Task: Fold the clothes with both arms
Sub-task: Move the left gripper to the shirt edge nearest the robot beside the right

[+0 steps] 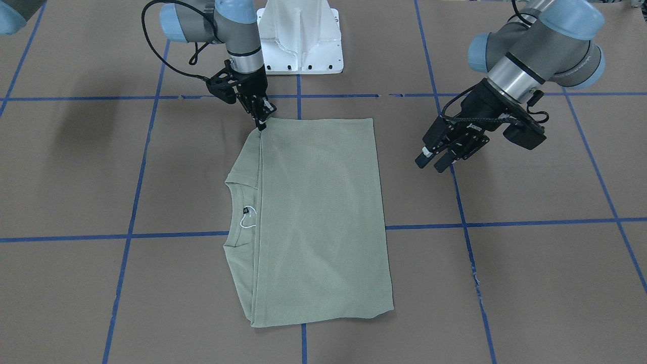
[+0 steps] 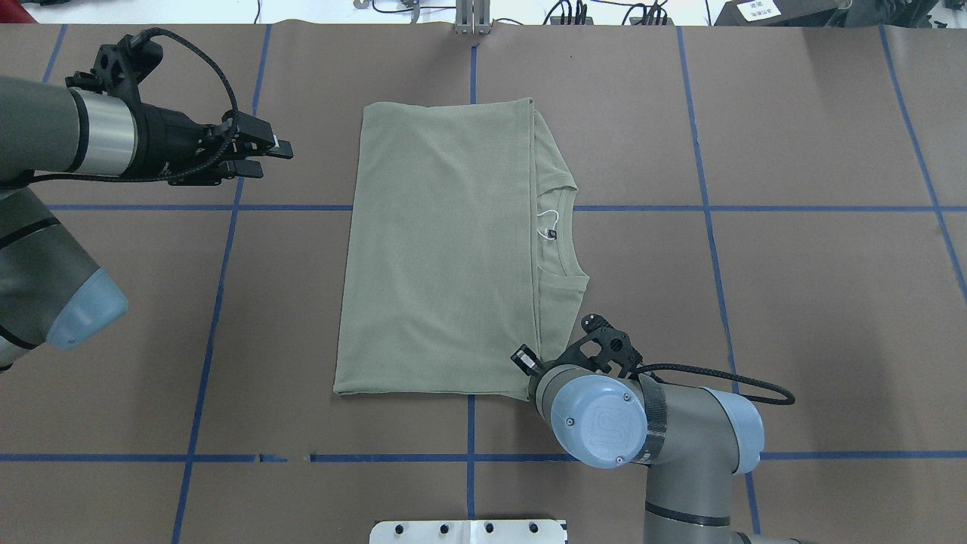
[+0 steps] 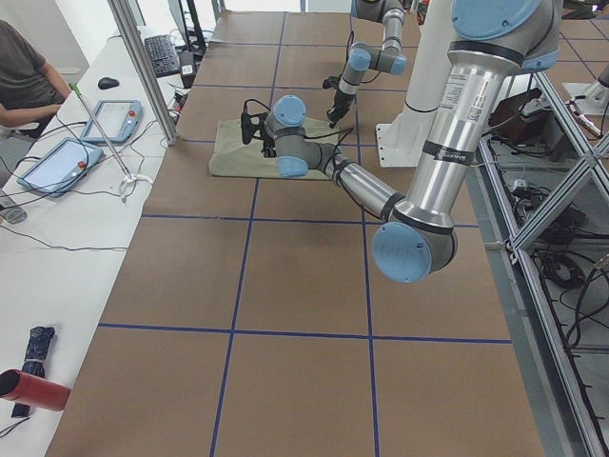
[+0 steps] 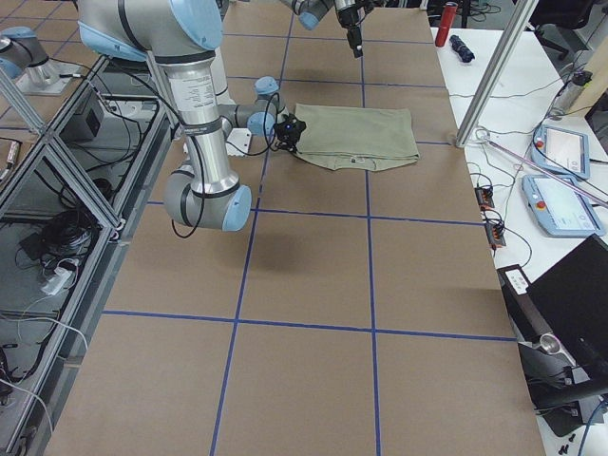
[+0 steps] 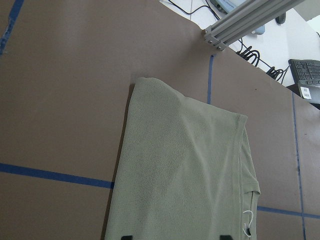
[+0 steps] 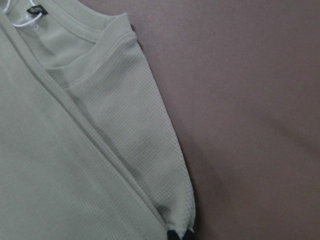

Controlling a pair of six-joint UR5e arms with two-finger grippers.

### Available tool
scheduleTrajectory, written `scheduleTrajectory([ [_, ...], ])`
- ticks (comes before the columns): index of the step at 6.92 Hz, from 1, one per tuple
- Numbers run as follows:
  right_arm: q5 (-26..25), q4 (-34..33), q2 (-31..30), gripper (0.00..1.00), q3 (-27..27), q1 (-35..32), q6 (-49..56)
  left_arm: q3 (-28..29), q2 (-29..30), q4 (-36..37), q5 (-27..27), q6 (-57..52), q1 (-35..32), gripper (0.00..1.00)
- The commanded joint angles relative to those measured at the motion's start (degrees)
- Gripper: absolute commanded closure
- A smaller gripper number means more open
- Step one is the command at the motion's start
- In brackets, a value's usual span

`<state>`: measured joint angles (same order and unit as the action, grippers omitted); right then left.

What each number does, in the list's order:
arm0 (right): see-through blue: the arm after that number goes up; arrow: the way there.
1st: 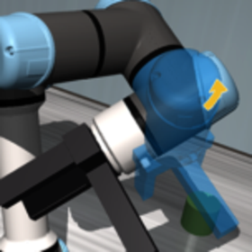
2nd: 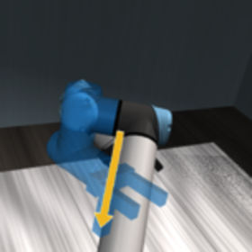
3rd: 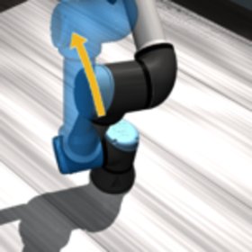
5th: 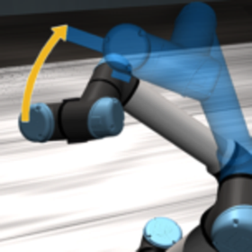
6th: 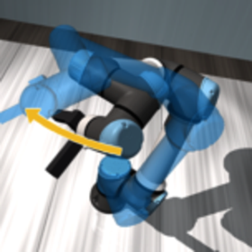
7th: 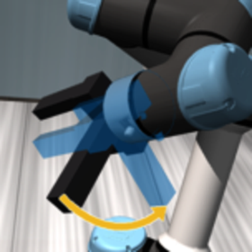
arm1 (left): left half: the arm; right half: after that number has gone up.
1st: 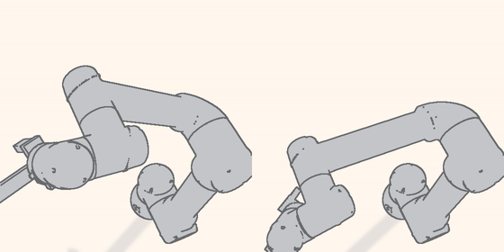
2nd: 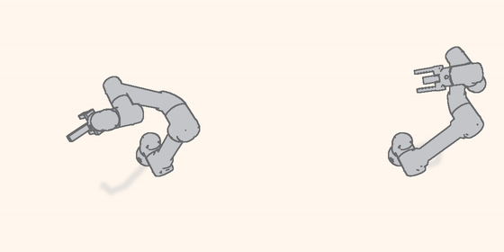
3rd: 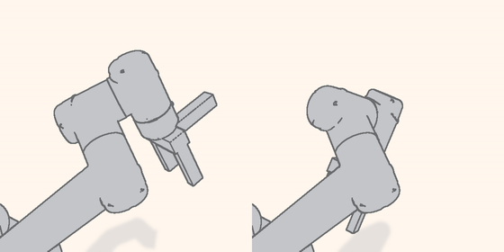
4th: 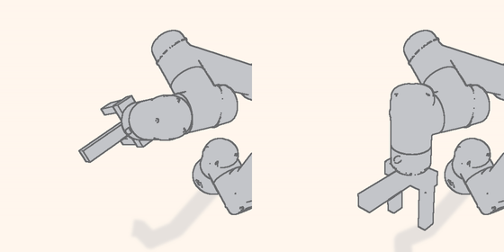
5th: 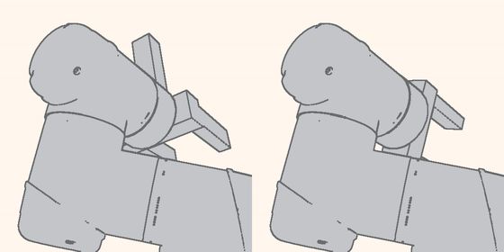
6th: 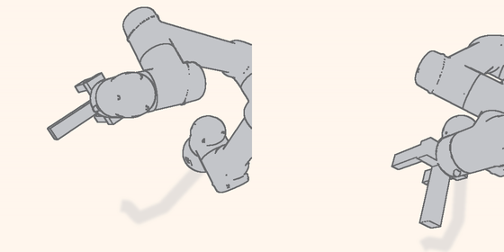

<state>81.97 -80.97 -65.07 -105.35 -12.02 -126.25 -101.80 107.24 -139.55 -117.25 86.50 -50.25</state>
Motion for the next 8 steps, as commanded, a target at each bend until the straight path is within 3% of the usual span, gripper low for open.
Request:
scheduleTrajectory([
  [1, 0.46, -0.42, -0.67, 1.0, -2.99, -0.63, -0.05, -0.33, -0.97, -0.02, 0.26, 1.46, 1.98, 0.34],
  [2, 1.25, -0.59, -1.63, 1.0, -4.58, -0.73, -0.14, -1.63, -1.42, 0.07, 6.44, 7.57, 8.26, 0.34],
  [3, 1.35, -0.6, -3.12, 1.0, -5.9, -0.81, -0.14, -3.47, -3.16, 0.33, 17.55, 12.93, 17.81, 0.34],
  [5, 1.44, -0.51, -5.24, 1.0, -7.85, -0.55, -0.22, -8.65, -4.23, 9.85, 31.58, 22.61, 33.48, 0.35],
  [6, 1.44, -0.51, -5.33, 1.0, -7.85, -0.38, -0.4, -10.94, -4.23, 16.0, 35.73, 25.44, 38.33, 0.35],
  [8, 1.52, -0.51, -5.25, 1.0, -7.67, -0.29, -0.22, -10.96, -4.32, 21.84, 37.7, 26.08, 39.61, 0.36],
])
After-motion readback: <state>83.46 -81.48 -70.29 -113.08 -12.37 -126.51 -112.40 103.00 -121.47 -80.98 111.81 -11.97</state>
